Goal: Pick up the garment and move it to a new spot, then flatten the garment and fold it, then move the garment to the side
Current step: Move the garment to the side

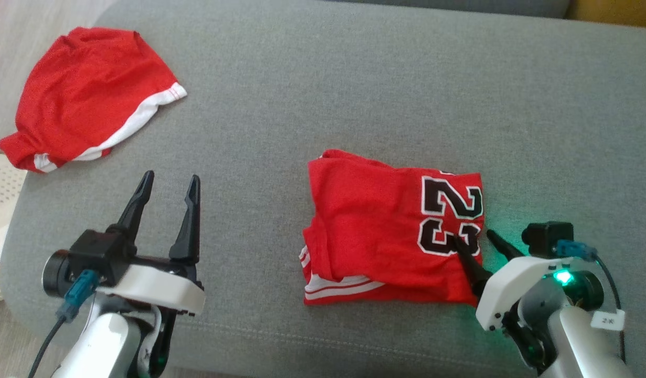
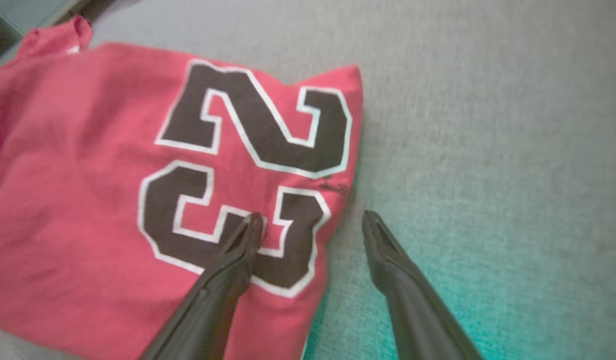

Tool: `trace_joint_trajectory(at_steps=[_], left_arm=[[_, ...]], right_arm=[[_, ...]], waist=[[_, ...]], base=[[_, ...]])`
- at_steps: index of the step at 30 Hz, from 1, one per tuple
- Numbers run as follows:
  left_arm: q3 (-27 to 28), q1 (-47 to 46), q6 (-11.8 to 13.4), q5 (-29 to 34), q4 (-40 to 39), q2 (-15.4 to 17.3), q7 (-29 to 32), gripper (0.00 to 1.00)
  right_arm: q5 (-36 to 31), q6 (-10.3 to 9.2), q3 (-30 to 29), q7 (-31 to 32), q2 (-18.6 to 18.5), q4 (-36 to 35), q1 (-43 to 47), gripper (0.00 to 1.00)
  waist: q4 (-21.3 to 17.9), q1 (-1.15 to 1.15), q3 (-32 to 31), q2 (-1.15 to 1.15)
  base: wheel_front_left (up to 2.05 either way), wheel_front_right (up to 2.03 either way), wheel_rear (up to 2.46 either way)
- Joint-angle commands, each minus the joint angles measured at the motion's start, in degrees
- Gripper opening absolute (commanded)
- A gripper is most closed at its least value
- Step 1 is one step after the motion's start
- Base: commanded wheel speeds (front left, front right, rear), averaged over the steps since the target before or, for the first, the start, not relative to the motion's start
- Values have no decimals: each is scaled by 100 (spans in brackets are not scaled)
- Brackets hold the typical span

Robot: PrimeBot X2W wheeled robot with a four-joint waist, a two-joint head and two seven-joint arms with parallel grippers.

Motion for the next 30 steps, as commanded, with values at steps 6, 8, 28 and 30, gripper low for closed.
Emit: trace_joint_trajectory(at_steps=[6,8,28,30], left_arm=[[302,-337,-24,40,-74,68,-120,100],[324,-325,-20,36,-61,75,-132,100],[319,-356,-9,87,-319,282,-24,100],[291,-390,-20,102,-363,291,-3,100]], right_arm=[[80,-4,163,486,-17,64,-254,88],[133,-4,217,514,-3,8,-275,0],[87,-4,-562,50,-549,-272,-1143,0],[29,-4,-785,24,-709,-166,-1279,0]], waist=[[-113,0,125,0],[-200,0,122,0],[-1470,0,211,0],[-1567,0,277,0]], base=[[0,0,0],[0,0,0],[0,0,0],[0,0,0]])
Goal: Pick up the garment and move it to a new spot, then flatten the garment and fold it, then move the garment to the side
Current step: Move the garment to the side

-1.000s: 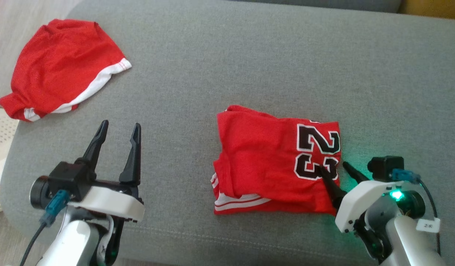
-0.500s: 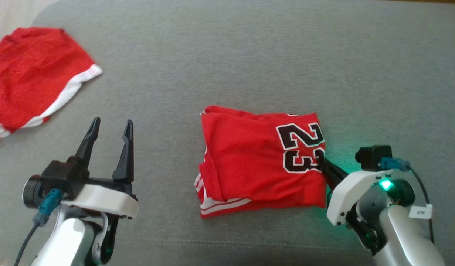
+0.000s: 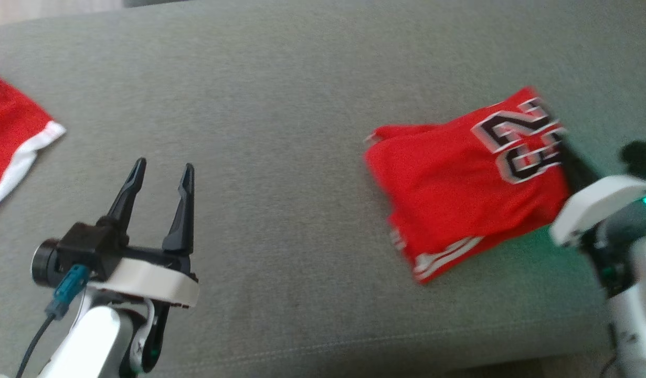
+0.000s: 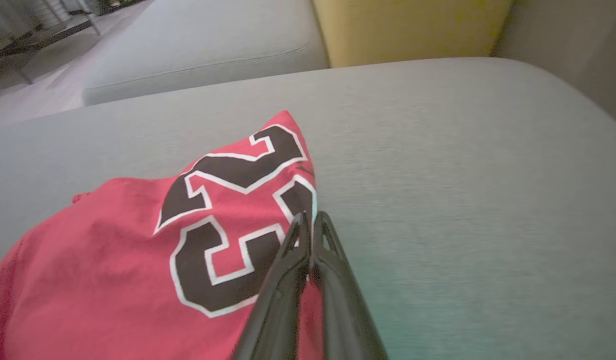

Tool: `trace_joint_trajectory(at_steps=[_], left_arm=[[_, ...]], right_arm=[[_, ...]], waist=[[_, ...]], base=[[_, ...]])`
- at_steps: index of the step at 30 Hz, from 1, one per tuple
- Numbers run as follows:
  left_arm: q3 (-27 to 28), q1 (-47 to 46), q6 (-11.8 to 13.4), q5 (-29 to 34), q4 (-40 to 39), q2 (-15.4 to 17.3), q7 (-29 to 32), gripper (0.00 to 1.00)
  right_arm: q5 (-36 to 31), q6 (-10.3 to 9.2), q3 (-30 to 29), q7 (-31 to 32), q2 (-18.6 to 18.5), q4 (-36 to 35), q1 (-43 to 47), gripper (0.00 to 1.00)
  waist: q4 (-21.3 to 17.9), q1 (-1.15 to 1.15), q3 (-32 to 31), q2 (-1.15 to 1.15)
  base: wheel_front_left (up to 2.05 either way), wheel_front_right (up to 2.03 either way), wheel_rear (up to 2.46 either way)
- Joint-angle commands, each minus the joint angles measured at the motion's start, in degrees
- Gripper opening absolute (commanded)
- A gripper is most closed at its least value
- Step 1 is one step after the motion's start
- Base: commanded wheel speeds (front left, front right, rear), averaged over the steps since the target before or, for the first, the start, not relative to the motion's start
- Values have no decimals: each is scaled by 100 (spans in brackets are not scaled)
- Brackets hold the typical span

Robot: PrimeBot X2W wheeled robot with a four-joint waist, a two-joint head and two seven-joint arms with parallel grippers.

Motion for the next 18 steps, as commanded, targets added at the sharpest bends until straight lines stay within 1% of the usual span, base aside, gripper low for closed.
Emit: trace_joint_trajectory(at_steps=[1,5,8,13,18], left_arm=[[219,-326,-24,53,-206,173,12,100],[193,-433,-43,76,-282,197,51,100],[162,-569,-71,112,-341,210,88,100],[140,-796,-138,168,-400,294,163,100],[105,-985,-188,217,-467,353,244,100]], right_arm=[[-23,-4,14,-76,-140,-159,-222,0],[-69,-4,-318,-149,-361,22,-494,0],[-68,-4,-435,-215,-440,162,-728,0],[-94,-4,-694,-358,-403,483,-1284,0],[-93,-4,-1018,-575,-393,818,-1844,0]], waist=[[-108,0,97,0],[-324,0,281,0],[-518,0,434,0],[-817,0,696,0],[-972,0,964,0]], base=[[0,0,0],[0,0,0],[0,0,0],[0,0,0],[0,0,0]])
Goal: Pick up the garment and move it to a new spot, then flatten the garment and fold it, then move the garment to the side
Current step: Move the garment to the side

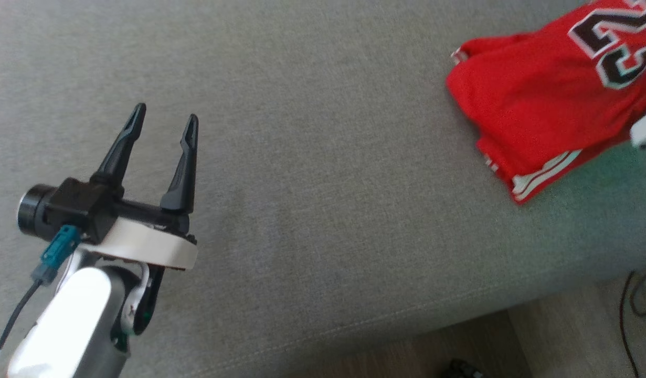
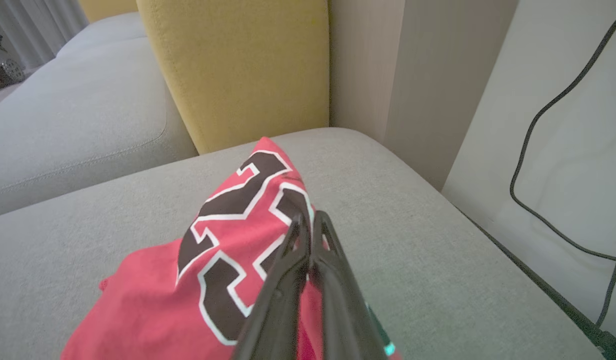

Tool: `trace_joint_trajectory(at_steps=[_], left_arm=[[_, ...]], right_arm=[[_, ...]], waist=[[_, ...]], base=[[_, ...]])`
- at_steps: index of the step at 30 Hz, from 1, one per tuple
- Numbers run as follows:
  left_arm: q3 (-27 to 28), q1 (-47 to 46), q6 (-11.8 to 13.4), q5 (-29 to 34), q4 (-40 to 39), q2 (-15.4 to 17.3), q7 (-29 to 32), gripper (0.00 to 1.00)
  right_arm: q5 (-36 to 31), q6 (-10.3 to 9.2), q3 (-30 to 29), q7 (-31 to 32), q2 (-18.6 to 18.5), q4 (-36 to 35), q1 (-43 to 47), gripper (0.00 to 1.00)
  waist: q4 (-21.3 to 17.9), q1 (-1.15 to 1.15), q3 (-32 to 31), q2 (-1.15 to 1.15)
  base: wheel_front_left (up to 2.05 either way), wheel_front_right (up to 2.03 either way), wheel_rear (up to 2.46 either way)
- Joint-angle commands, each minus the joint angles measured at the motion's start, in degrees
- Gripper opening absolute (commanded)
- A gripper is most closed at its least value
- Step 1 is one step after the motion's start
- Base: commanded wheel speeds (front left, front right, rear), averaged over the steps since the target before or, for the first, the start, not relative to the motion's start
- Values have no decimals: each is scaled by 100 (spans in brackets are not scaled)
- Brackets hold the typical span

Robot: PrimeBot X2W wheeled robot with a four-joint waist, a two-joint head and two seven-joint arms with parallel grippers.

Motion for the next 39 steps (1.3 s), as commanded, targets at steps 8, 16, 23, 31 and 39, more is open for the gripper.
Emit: trace_joint_trajectory(at_steps=[8,16,23,31,39], left_arm=[[166,-426,-48,125,-306,254,96,100],[173,-563,-94,107,-277,304,79,100],[212,-562,-86,70,-212,341,39,100],[200,-358,-16,-22,-57,267,-60,100],[230,78,122,-190,144,144,-183,100]], right_arm=[[-351,-4,-232,-300,-143,293,-682,0],[-852,-4,-561,-555,-58,863,-976,0],[-1127,-4,-670,-634,118,1006,-1000,100],[-1300,-4,-622,-911,292,571,-571,100],[-1101,-4,-209,-1025,684,-842,577,100]], waist=[[-182,-1,499,0],[-94,-1,754,0],[-86,-1,742,0],[-68,-1,331,0],[207,-1,-310,0]], base=[[0,0,0],[0,0,0],[0,0,0],[0,0,0],[0,0,0]])
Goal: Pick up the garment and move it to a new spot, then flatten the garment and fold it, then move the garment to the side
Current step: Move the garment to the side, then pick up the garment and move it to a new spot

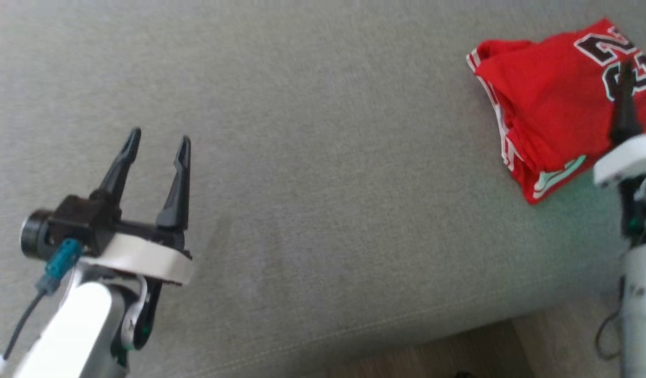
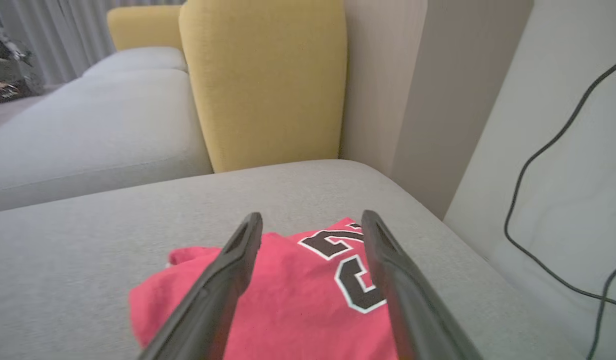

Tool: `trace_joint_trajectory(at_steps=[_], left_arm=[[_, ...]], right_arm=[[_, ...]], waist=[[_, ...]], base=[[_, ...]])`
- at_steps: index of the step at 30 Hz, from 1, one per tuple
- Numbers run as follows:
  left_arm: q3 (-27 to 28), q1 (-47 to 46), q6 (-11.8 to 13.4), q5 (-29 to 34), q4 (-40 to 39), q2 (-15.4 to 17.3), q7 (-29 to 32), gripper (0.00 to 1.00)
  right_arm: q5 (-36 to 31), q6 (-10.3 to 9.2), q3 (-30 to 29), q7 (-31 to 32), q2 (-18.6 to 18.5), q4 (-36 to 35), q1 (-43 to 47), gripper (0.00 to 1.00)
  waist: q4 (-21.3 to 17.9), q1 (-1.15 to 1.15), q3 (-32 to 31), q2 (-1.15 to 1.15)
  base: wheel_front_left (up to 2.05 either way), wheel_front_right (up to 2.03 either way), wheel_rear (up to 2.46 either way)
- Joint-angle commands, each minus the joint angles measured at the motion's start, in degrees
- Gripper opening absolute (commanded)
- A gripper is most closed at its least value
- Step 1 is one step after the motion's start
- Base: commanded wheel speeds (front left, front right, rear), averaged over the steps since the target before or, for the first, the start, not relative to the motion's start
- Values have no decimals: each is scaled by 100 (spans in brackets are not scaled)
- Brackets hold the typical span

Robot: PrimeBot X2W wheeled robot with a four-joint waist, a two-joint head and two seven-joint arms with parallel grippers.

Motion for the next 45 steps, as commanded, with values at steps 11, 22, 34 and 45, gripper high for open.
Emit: trace_joint_trajectory(at_steps=[11,22,34,45], left_arm=[[338,256,149,-164,-20,29,-188,100],[324,731,170,-236,102,48,-245,100],[247,1166,259,-292,63,90,-209,100],[178,1380,347,-304,-8,138,-127,100]], right_arm=[[298,-4,1055,46,485,-1635,1040,100],[334,-4,1401,61,573,-1890,1858,100],[427,-4,1447,131,579,-2032,2503,100],[463,-4,1515,192,580,-2247,2832,100]], waist=[[888,0,-746,0],[1239,0,-1322,0],[1252,0,-1771,0],[1241,0,-1980,0]], base=[[0,0,0],[0,0,0],[0,0,0],[0,0,0]])
